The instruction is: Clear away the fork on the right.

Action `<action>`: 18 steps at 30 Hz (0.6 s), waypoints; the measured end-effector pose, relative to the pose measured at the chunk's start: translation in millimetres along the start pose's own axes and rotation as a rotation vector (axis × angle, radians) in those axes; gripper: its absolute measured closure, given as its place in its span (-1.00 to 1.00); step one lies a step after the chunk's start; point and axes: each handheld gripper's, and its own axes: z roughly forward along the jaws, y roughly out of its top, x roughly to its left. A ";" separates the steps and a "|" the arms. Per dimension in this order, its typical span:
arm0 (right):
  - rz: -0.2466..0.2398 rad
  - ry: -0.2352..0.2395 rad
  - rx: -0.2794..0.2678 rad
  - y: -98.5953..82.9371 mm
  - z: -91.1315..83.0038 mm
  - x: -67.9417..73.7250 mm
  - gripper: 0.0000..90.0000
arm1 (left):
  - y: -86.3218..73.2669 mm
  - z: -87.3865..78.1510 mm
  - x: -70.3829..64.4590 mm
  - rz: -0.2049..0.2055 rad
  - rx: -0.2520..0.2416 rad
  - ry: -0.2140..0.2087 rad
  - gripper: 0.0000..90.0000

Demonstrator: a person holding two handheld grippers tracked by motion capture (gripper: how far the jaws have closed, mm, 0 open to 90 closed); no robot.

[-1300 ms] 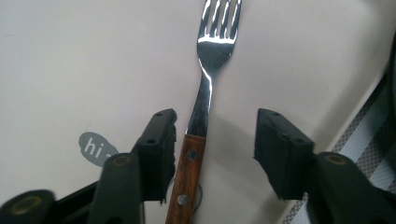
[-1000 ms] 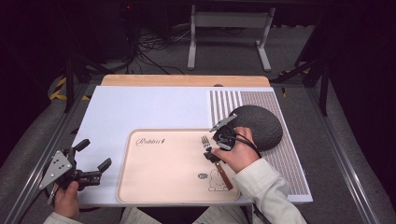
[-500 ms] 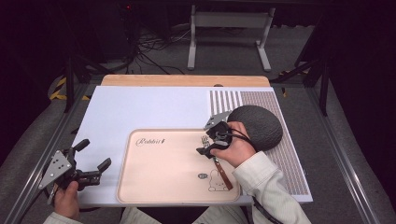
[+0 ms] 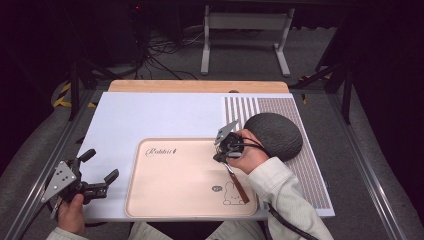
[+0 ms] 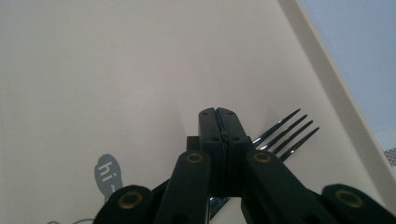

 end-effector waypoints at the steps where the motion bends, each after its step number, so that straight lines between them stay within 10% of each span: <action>1: -0.004 0.018 0.008 0.0 5.8 -1.9 1.00 | 0.0 0.1 -0.1 0.001 0.000 0.000 -0.99; 18: 0.023 0.003 0.069 -5.9 29.3 -17.2 1.00 | -0.1 -0.3 0.5 0.000 0.003 -0.001 -0.99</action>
